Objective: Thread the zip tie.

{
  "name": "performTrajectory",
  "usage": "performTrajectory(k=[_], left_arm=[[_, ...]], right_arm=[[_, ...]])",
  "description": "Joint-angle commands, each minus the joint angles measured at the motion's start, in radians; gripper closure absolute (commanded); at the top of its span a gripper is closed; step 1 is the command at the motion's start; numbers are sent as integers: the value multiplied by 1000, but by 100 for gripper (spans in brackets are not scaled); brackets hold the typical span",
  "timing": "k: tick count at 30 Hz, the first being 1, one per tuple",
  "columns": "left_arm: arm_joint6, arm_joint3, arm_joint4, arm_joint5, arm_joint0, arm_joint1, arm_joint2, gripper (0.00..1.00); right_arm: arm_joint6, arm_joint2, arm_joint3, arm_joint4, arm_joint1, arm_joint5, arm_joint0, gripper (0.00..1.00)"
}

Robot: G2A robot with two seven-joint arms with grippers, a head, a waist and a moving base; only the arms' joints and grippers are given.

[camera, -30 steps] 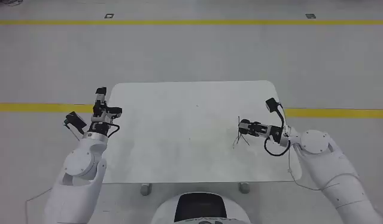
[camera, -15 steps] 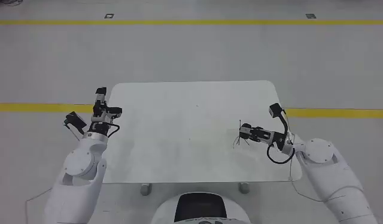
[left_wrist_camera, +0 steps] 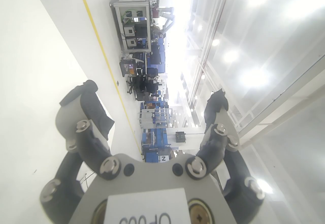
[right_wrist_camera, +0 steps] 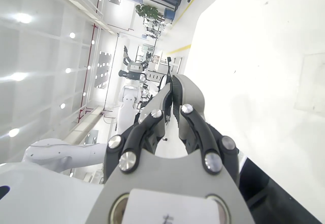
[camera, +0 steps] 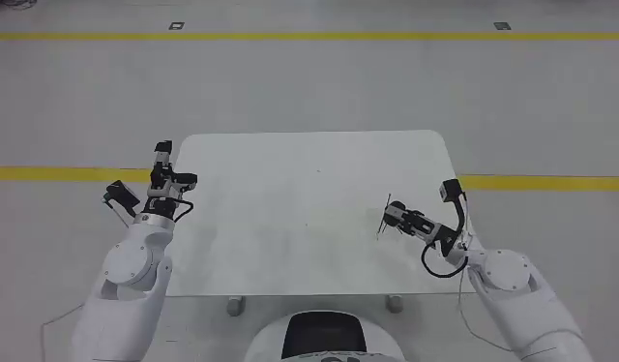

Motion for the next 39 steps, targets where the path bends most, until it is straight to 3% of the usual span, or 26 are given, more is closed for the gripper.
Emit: performTrajectory(k=[1,15,29,39], left_arm=[[0,0,0,0,0,0,0,0],[0,0,0,0,0,0,0,0],[0,0,0,0,0,0,0,0],[0,0,0,0,0,0,0,0]], right_arm=[[-8,22,-31,0,-2,0,-22,100],[-12,21,-31,0,-3,1,-21,100],[-256,-66,-94,-29,-49,0,-27,100],[-256,-66,-94,-29,-49,0,-27,100]])
